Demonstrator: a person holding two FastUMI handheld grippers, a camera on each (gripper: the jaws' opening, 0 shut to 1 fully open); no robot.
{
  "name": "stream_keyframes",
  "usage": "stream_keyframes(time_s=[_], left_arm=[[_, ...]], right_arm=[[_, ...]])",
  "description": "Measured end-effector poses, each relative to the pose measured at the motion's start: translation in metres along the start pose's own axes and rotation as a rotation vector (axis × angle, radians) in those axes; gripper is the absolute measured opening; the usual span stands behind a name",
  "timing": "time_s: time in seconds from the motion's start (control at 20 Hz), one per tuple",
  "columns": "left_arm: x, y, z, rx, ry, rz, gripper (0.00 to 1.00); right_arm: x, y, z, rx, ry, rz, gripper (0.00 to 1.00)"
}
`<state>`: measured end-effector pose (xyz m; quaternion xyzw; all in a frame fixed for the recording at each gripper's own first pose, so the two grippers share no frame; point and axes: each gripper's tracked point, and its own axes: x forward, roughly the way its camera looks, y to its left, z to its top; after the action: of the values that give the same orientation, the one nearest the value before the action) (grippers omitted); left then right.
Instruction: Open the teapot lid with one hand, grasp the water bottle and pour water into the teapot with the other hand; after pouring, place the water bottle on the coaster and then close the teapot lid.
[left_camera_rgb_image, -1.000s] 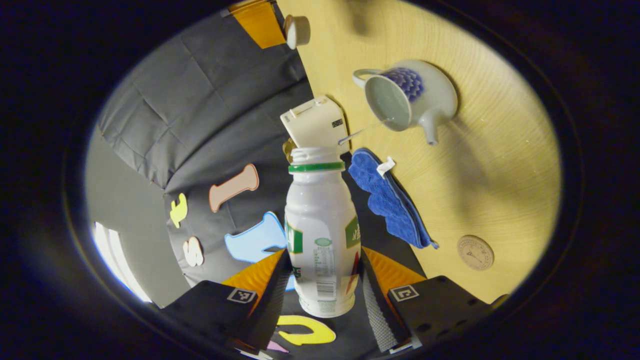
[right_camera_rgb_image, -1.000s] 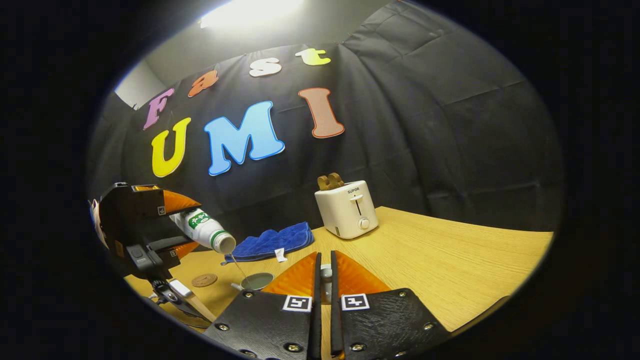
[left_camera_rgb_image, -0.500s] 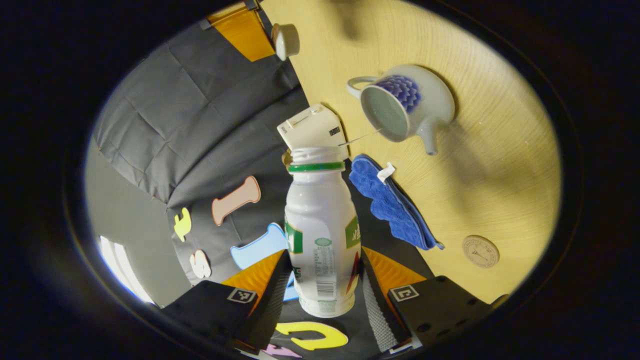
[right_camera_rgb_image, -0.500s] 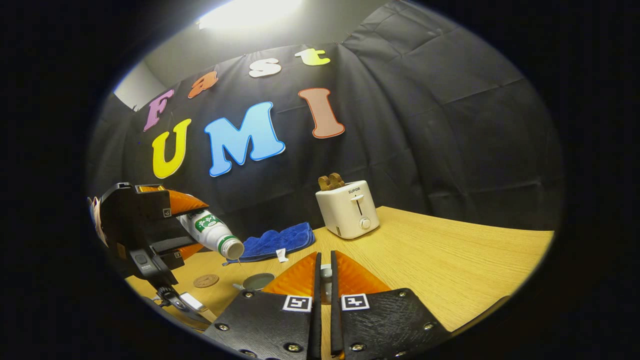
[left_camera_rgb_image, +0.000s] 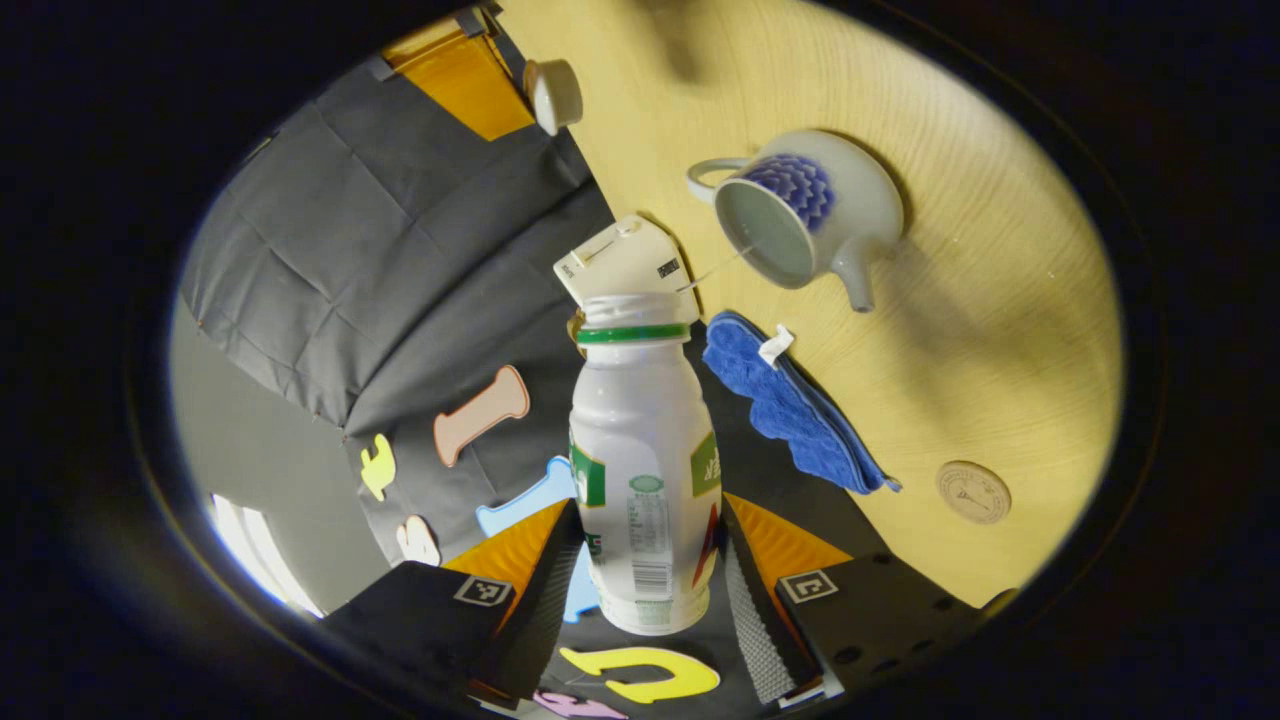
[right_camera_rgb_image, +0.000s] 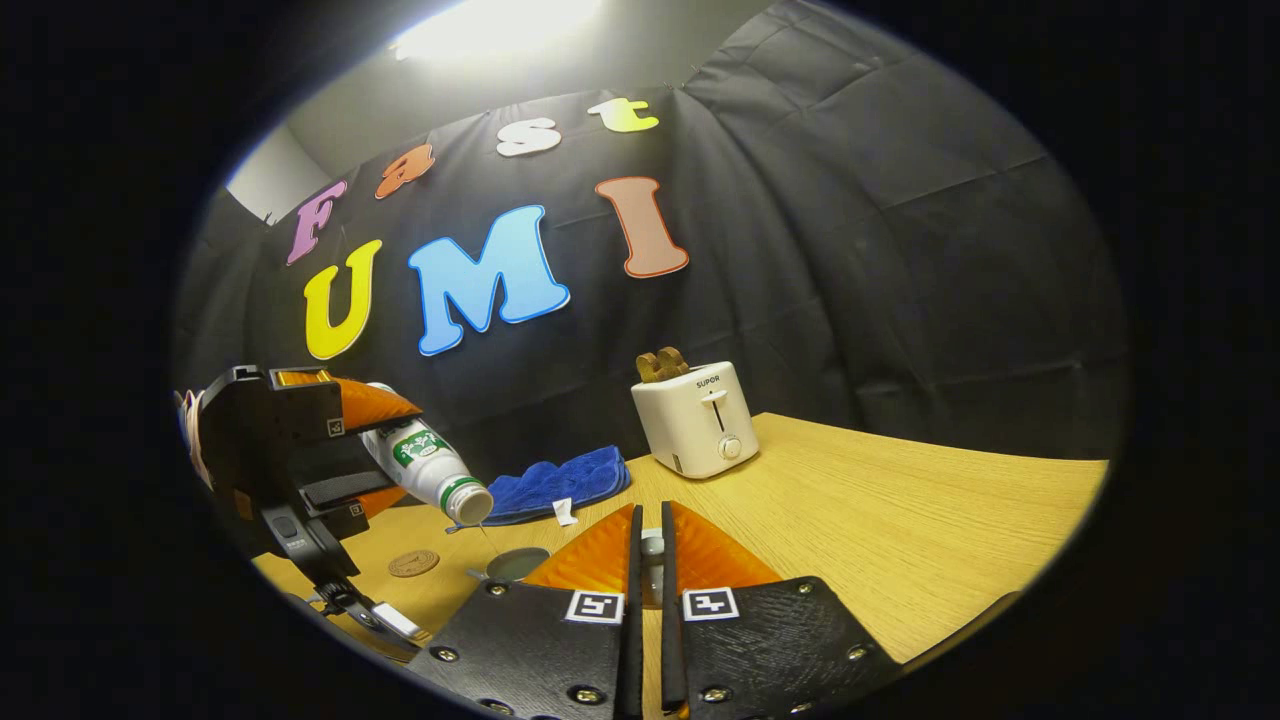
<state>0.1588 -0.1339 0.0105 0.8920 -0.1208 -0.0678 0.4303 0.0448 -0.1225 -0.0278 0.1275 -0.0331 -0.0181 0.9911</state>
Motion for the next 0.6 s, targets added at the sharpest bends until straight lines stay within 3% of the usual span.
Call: stream_keyframes(time_s=[0.2,0.3,0.35,0.6], left_arm=[[-0.001,-0.015,-0.002,-0.153,-0.001,-0.057,0.86],[-0.005,-0.024,-0.002,-0.275,0.004,-0.098,0.87],[-0.005,-0.026,-0.002,-0.337,0.001,-0.103,0.82],[-0.014,-0.044,-0.009,-0.668,0.015,-0.135,0.87]], right_arm=[[0.000,-0.002,0.001,0.008,-0.004,-0.001,0.07],[0.000,-0.001,-0.001,0.012,0.002,0.002,0.07],[0.000,-0.001,-0.001,0.010,0.001,0.001,0.07],[0.000,0.004,0.000,0.012,-0.002,0.023,0.07]])
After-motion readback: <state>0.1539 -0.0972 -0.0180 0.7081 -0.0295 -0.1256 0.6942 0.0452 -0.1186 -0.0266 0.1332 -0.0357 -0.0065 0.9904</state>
